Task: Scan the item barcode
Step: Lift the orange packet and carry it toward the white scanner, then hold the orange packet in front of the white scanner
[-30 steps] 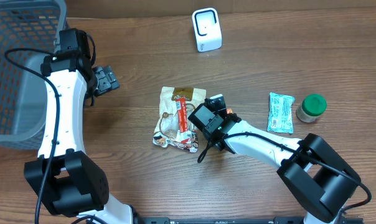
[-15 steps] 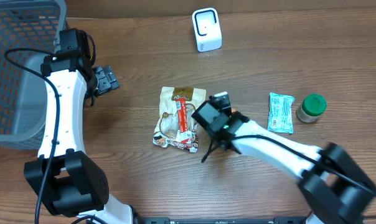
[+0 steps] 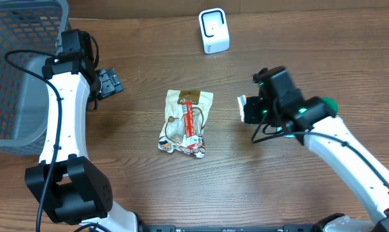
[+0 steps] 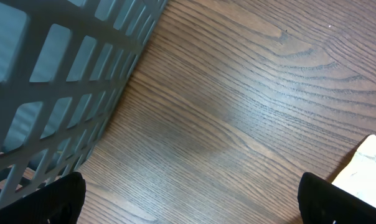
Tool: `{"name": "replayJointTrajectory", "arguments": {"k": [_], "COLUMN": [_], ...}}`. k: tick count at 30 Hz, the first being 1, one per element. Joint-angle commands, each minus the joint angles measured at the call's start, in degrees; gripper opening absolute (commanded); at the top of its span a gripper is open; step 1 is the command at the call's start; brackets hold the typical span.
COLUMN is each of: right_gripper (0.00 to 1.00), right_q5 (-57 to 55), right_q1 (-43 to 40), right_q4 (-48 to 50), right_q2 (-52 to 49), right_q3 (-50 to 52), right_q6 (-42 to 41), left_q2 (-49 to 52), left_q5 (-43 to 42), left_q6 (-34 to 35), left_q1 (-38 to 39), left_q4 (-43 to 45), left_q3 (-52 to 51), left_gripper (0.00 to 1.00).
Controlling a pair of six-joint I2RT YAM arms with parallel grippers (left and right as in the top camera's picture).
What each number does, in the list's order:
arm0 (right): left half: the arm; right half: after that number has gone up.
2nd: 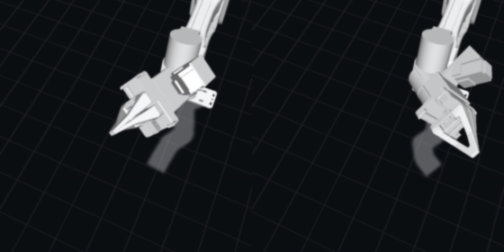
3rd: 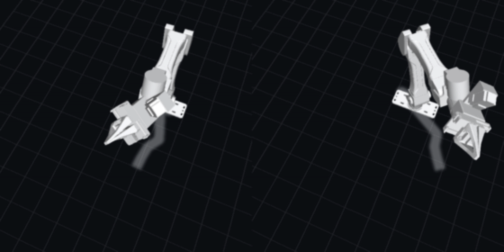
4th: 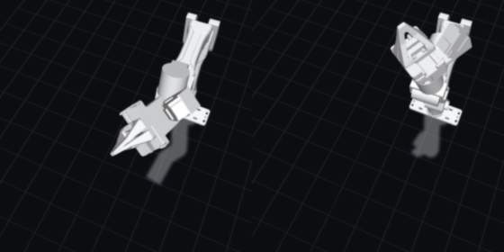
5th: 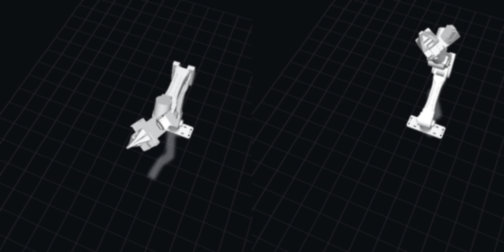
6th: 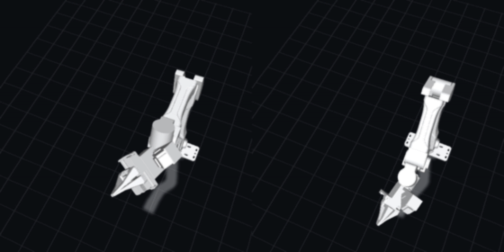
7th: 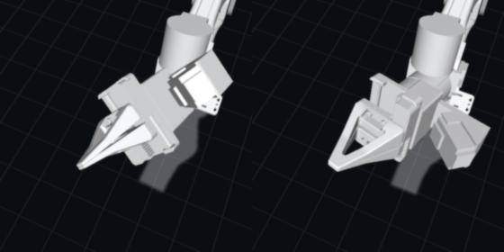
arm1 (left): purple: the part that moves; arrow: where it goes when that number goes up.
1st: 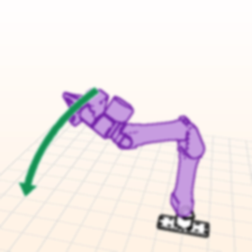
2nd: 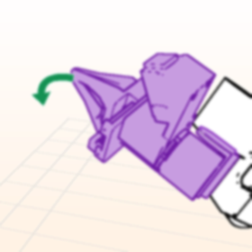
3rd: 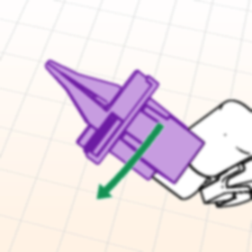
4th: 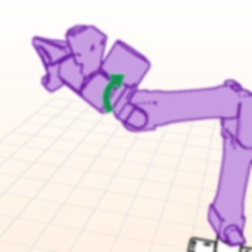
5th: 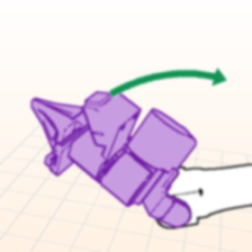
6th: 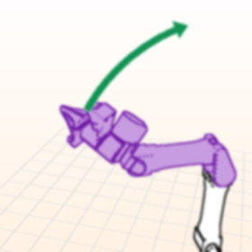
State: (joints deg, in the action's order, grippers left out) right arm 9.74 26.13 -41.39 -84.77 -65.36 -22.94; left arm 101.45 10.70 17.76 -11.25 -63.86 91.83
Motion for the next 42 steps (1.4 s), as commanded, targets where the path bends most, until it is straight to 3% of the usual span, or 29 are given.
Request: {"name": "replayJointTrajectory", "arguments": {"k": [1, 6, 11, 19, 24, 34, 42], "right_gripper": [0.04, 0.03, 0.03, 0.03, 0.03, 0.03, 0.03], "right_q5": [16.61, 18.82, 18.86, 18.88, 19.74, 22.97, 22.86], "right_q1": [-4.0, -5.31, -5.31, -5.31, -5.73, -5.99, -6.6], "right_q4": [0.13, 0.44, -1.09, -18.14, -21.24, -10.99, 5.57], "right_q2": [0.63, 0.66, 0.61, -7.06, -14.64, -23.21, -32.26], "right_q3": [-0.37, -0.5, -7.19, -33.97, -49.0, -52.68, -52.68], "right_q6": [3.15, 3.5, 2.58, 0.31, 0.48, -2.19, -2.62], "left_q2": [-1.49, -1.49, -1.49, -1.49, -1.49, -1.49, -1.49], "left_q5": [-0.22, -0.22, -0.22, -0.22, -0.22, -0.22, -0.22], "left_q6": [-1.05, -1.05, -1.05, -1.05, -1.05, -1.05, -1.05], "left_q1": [0.39, 0.39, 0.39, 0.39, 0.39, 0.39, 0.39], "left_q4": [0.02, 0.02, 0.02, 0.02, 0.02, 0.02, 0.02], "left_q3": [0.9, 0.9, 0.9, 0.9, 0.9, 0.9, 0.9], "left_gripper": [1.0, 1.0, 1.0, 1.0, 1.0, 1.0, 1.0]}}
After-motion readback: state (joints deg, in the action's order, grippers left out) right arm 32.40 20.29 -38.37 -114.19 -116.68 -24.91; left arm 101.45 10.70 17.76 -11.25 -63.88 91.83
